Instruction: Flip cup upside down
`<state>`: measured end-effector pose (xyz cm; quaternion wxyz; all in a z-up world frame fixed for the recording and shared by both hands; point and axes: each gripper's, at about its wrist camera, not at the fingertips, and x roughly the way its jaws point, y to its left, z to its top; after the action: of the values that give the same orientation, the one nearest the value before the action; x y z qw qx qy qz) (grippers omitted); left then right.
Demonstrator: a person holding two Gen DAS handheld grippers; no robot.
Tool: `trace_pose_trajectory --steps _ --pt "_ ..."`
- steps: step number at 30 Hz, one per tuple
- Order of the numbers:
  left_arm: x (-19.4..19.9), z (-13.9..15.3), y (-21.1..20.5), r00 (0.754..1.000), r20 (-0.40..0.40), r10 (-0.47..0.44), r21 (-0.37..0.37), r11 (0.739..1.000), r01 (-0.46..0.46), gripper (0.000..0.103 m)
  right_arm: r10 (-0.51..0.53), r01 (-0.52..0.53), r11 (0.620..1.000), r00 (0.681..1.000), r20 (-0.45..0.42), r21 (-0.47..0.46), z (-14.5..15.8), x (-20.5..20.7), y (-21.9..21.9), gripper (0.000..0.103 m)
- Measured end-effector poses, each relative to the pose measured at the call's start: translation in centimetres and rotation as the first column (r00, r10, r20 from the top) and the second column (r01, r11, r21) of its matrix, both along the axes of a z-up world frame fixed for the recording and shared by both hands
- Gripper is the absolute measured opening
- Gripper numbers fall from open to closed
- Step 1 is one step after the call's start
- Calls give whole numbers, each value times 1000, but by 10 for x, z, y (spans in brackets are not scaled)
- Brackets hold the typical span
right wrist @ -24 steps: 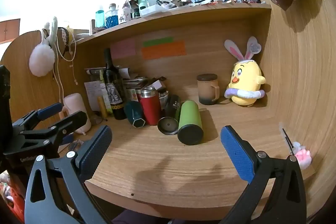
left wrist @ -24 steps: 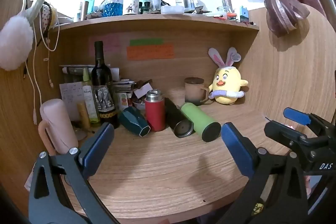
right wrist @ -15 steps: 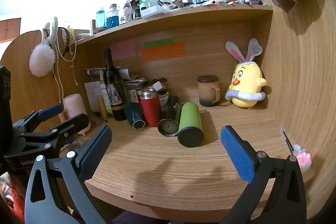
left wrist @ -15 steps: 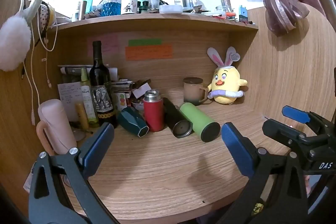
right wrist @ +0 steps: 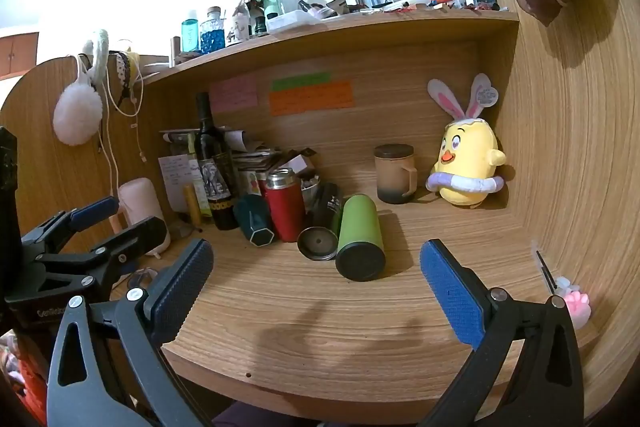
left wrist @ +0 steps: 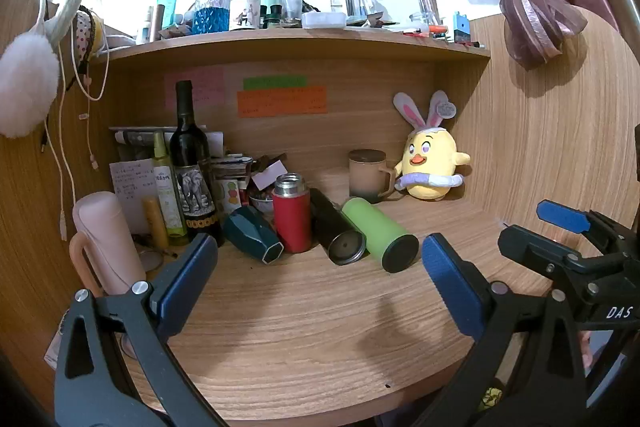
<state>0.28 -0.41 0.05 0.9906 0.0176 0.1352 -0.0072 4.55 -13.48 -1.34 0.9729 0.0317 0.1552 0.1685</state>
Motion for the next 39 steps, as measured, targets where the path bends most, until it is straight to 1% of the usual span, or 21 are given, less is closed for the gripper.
trace_pose_trajectory --steps 6,29,39 --pt "-2 2 -2 1000 4 -2 2 1000 2 103 -2 2 1000 1000 7 -1 5 0 -2 103" --pt "-2 3 -8 1000 8 -5 15 1000 5 103 -3 3 1000 1000 14 -7 5 -3 -1 103" --pt "-3 3 -9 1000 10 -4 14 1000 4 103 -9 9 1000 1000 22 -6 10 -1 -6 103"
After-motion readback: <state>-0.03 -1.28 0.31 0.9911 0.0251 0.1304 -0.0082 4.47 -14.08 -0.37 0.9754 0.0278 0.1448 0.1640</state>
